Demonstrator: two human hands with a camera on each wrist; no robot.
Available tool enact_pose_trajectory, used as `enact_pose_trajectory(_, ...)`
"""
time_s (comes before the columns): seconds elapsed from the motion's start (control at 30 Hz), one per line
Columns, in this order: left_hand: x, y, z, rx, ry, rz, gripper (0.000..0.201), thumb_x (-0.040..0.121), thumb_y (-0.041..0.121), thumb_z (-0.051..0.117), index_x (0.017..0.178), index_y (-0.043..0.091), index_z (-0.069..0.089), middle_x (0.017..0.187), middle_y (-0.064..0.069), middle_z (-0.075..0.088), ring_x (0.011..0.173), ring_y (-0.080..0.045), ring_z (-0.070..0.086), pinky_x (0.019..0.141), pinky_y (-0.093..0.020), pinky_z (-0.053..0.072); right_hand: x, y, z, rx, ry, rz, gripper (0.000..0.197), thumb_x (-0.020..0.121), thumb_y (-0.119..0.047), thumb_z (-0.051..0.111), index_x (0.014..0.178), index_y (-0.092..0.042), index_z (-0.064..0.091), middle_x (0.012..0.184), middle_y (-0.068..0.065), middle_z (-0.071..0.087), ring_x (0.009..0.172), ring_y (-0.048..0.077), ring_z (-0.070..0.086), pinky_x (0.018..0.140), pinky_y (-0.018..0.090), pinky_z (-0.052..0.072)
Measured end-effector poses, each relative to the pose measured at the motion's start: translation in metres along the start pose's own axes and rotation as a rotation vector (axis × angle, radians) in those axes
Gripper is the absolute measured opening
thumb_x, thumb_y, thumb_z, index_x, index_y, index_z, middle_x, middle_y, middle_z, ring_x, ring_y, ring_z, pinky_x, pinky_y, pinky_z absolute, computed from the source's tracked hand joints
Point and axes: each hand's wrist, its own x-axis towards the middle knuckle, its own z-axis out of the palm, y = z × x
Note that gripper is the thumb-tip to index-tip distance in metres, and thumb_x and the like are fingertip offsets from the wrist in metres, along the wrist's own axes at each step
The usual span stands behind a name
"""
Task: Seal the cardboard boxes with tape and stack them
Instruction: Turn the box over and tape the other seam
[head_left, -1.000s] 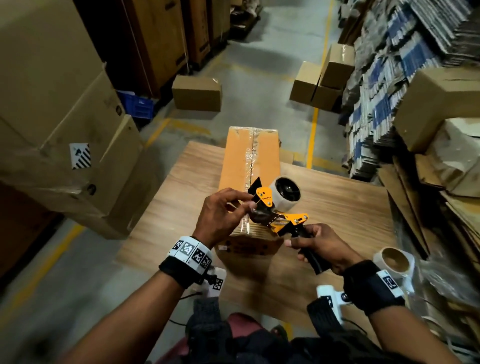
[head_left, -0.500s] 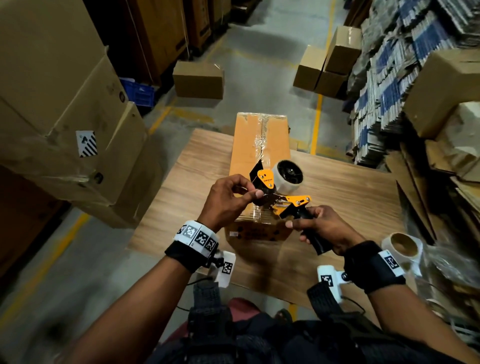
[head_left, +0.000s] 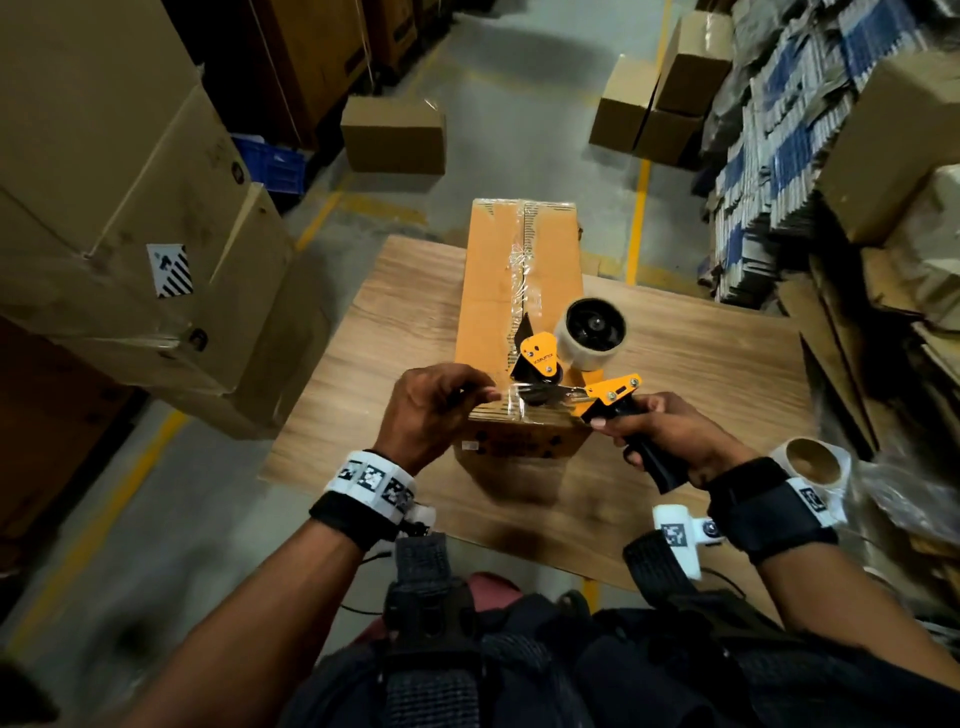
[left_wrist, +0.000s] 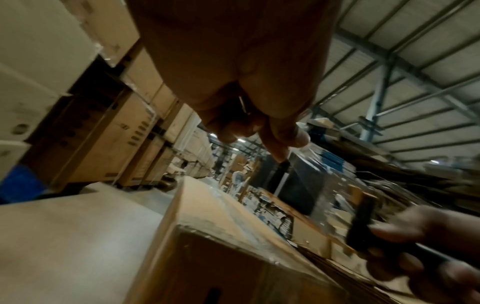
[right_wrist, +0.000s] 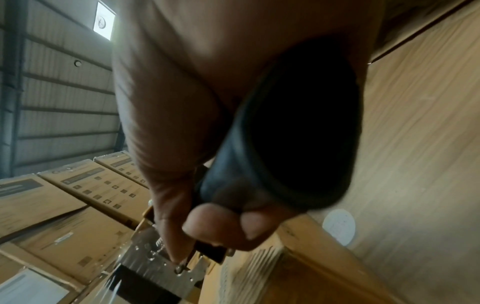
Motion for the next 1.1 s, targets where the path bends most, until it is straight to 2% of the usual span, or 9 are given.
enact_pose_trajectory(0.23, -0.020, -0.030, -0.024, 0.026, -0.092, -0.136, 0.006, 0.095, 0.028, 0.076, 0.090, 0.026, 0.073, 0.088, 0.009, 0.072, 0.076, -0.006, 0.064, 0.064, -0.028, 0.050, -0.006, -0.001, 0.000, -0.095, -0.052, -0.015, 0.019, 0.086, 0.001, 0.077, 0.105, -0.002, 0.072, 0.075, 0.002, 0.069, 0.052, 0.017, 0.047, 0.044, 0.023, 0.042)
enact_pose_trajectory(0.4, -0.038, -0.041, -0.035, 0.419, -0.064, 0.436, 0.017, 0.088, 0.029, 0.087, 0.094, 0.015, 0.080, 0.092, 0.000, 0.074, 0.073, -0.019, 0.065, 0.067, -0.037, 0.049, 0.002, 0.004, 0.010, -0.093, 0.041, -0.151, 0.036, 0.078, -0.006, 0.087, 0.111, -0.008, 0.072, 0.091, 0.011, 0.071, 0.059, 0.020, 0.053, 0.054, 0.030, 0.048)
enact_pose_trajectory(0.5, -0.051, -0.052, -0.043, 0.513, -0.153, 0.501, 0.034, 0.089, 0.046, 0.081, 0.103, 0.016, 0.080, 0.094, 0.001, 0.075, 0.076, -0.018, 0.064, 0.071, -0.036, 0.050, 0.003, 0.004, 0.015, -0.188, 0.045, -0.260, 0.043, 0.072, -0.008, 0.092, 0.107, -0.004, 0.069, 0.088, 0.013, 0.074, 0.066, 0.023, 0.060, 0.060, 0.036, 0.051)
enact_pose_trajectory(0.57, -0.058, -0.062, -0.054, 0.507, -0.206, 0.396, 0.053, 0.087, 0.060, 0.072, 0.116, 0.016, 0.077, 0.090, 0.003, 0.074, 0.074, -0.016, 0.063, 0.070, -0.034, 0.051, 0.002, 0.004, 0.021, -0.276, 0.032, -0.291, 0.047, 0.068, -0.011, 0.095, 0.106, -0.003, 0.068, 0.092, 0.013, 0.077, 0.071, 0.022, 0.066, 0.060, 0.036, 0.053)
enact_pose_trajectory(0.7, -0.071, -0.073, -0.067, 0.454, -0.406, 0.072, 0.096, 0.065, 0.072, 0.082, 0.147, 0.032, 0.052, 0.094, 0.007, 0.069, 0.068, -0.013, 0.058, 0.061, -0.032, 0.054, 0.000, 0.008, 0.031, -0.417, -0.014, -0.327, 0.045, 0.072, -0.013, 0.094, 0.098, 0.001, 0.061, 0.079, 0.022, 0.071, 0.046, 0.023, 0.049, 0.037, 0.037, 0.041)
enact_pose_trajectory(0.87, -0.083, -0.067, -0.078, 0.439, -0.634, -0.200, 0.147, 0.036, 0.095, 0.073, 0.162, 0.042, 0.020, 0.111, 0.018, 0.064, 0.081, -0.010, 0.064, 0.075, -0.030, 0.055, -0.007, 0.003, 0.043, -0.426, -0.033, -0.322, 0.038, 0.073, -0.002, 0.091, 0.103, -0.001, 0.067, 0.077, 0.016, 0.073, 0.043, 0.011, 0.048, 0.039, 0.029, 0.038)
enact_pose_trajectory(0.93, -0.093, -0.067, -0.077, 0.219, -0.588, -0.395, 0.134, 0.044, 0.084, 0.085, 0.160, 0.043, 0.031, 0.111, 0.017, 0.070, 0.082, -0.012, 0.069, 0.081, -0.037, 0.060, -0.010, -0.003, 0.044, -0.401, -0.023, -0.322, 0.038, 0.074, 0.006, 0.087, 0.107, -0.003, 0.069, 0.074, 0.008, 0.073, 0.044, 0.004, 0.050, 0.040, 0.026, 0.038)
enact_pose_trajectory(1.03, -0.094, -0.059, -0.061, -0.485, -0.252, -0.765, 0.079, 0.077, 0.061, 0.074, 0.141, 0.019, 0.060, 0.112, -0.016, 0.076, 0.084, -0.025, 0.072, 0.082, -0.045, 0.060, -0.012, -0.006, 0.044, -0.381, -0.001, -0.321, 0.039, 0.075, 0.012, 0.083, 0.107, -0.006, 0.070, 0.067, 0.000, 0.070, 0.043, 0.005, 0.049, 0.043, 0.027, 0.038)
enact_pose_trajectory(1.1, -0.086, -0.049, -0.048, -0.719, -0.176, -1.006, 0.083, 0.079, 0.069, 0.068, 0.134, 0.007, 0.063, 0.117, -0.026, 0.073, 0.090, -0.030, 0.069, 0.080, -0.043, 0.056, -0.011, -0.005, 0.045, -0.361, 0.011, -0.317, 0.039, 0.075, 0.012, 0.083, 0.107, -0.007, 0.070, 0.067, 0.003, 0.070, 0.042, 0.009, 0.046, 0.046, 0.032, 0.037)
